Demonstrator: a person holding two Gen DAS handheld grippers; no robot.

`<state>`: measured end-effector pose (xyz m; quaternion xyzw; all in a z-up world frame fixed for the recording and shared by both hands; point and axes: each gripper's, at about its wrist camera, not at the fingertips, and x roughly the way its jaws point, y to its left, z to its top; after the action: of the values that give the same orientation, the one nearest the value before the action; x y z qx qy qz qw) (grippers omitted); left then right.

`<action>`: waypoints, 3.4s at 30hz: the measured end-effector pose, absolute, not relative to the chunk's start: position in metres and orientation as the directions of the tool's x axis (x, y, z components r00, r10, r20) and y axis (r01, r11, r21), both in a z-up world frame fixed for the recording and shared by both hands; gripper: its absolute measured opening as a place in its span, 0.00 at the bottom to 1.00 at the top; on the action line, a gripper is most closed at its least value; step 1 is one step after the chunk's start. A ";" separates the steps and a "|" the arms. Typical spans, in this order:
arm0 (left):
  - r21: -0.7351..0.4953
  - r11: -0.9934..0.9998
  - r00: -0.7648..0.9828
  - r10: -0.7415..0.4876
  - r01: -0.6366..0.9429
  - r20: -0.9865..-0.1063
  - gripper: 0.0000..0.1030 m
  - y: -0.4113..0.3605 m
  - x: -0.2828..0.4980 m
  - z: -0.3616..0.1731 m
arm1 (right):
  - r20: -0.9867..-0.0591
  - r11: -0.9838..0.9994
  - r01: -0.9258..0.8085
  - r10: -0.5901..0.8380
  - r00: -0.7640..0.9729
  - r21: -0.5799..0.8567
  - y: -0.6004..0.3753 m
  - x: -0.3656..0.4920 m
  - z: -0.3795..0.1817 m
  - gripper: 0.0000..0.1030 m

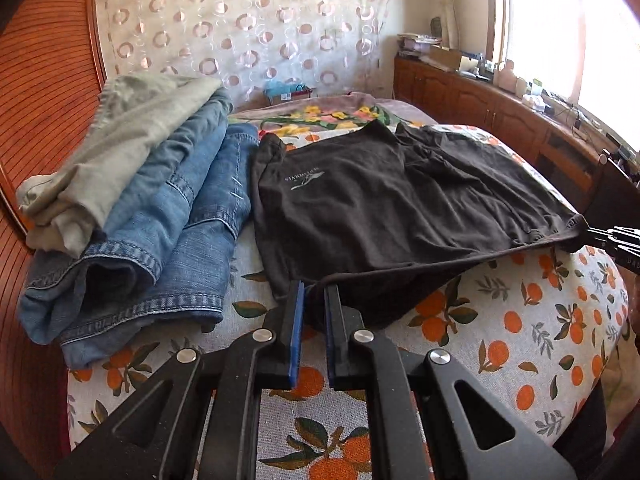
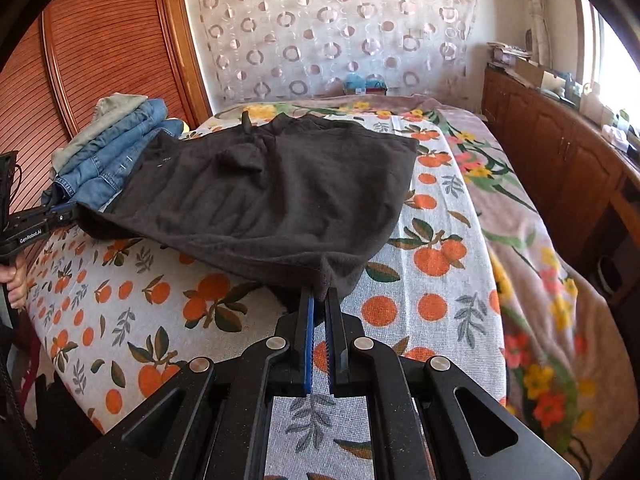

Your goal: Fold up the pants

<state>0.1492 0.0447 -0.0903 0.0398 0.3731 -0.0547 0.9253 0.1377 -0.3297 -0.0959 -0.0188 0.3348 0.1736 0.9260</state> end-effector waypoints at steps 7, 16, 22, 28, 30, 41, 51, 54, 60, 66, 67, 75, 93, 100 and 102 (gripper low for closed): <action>0.007 0.988 0.739 -0.109 0.152 -0.665 0.10 0.048 0.134 -0.074 | -0.590 0.937 -0.338 0.321 0.740 0.086 -0.345 0.095 -0.086 0.04; -0.012 0.988 0.771 -0.129 0.156 -0.624 0.10 0.055 0.093 -0.051 | -0.572 0.930 -0.352 0.348 0.743 0.109 -0.355 0.054 -0.084 0.04; -0.029 0.984 0.741 -0.153 0.178 -0.654 0.12 0.048 0.097 -0.068 | -0.607 0.932 -0.326 0.351 0.713 0.156 -0.361 0.063 -0.105 0.05; -0.035 0.980 0.730 -0.169 0.195 -0.663 0.37 0.038 0.102 -0.076 | -0.605 0.939 -0.305 0.336 0.722 0.157 -0.371 0.064 -0.101 0.10; -0.042 0.979 0.730 -0.178 0.201 -0.660 0.46 0.036 0.104 -0.075 | -0.600 0.944 -0.291 0.324 0.731 0.155 -0.373 0.062 -0.097 0.13; -0.055 0.979 0.718 -0.183 0.199 -0.671 0.49 0.029 0.105 -0.084 | -0.568 0.921 -0.363 0.375 0.732 0.139 -0.341 0.057 -0.087 0.29; -0.061 0.978 0.712 -0.189 0.201 -0.677 0.49 0.032 0.104 -0.090 | -0.610 0.860 -0.500 0.452 0.651 0.104 -0.272 0.098 -0.099 0.30; -0.064 0.976 0.709 -0.194 0.206 -0.678 0.49 0.030 0.103 -0.092 | -0.634 0.845 -0.528 0.452 0.627 0.079 -0.253 0.114 -0.104 0.30; -0.075 0.976 0.703 -0.201 0.206 -0.682 0.49 0.030 0.103 -0.095 | -0.684 0.809 -0.586 0.455 0.570 0.050 -0.223 0.138 -0.117 0.30; -0.079 0.976 0.701 -0.203 0.206 -0.683 0.49 0.031 0.102 -0.096 | -0.710 0.797 -0.604 0.423 0.563 -0.003 -0.205 0.150 -0.125 0.30; -0.078 0.975 0.701 -0.203 0.206 -0.684 0.49 0.031 0.102 -0.096 | -0.713 0.796 -0.605 0.414 0.566 -0.018 -0.203 0.150 -0.124 0.29; -0.076 0.966 0.680 -0.229 0.248 -0.696 0.49 0.017 0.106 -0.099 | -0.685 0.793 -0.602 0.388 0.617 -0.094 -0.193 0.155 -0.109 0.06; -0.027 0.947 0.664 -0.245 0.321 -0.707 0.49 -0.016 0.146 -0.093 | -0.709 0.855 -0.519 0.357 0.608 -0.014 -0.187 0.210 -0.114 0.14; -0.020 0.965 0.679 -0.199 0.262 -0.707 0.49 0.009 0.149 -0.096 | -0.648 0.867 -0.497 0.396 0.651 0.032 -0.224 0.163 -0.104 0.28; -0.009 0.968 0.682 -0.182 0.249 -0.709 0.49 0.013 0.150 -0.097 | -0.641 0.876 -0.482 0.384 0.665 0.025 -0.240 0.153 -0.103 0.29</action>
<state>0.1499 0.0128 -0.0966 0.0441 0.3813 -0.1175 0.9159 0.1527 -0.2405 -0.1029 -0.0733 0.3331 0.2382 0.9094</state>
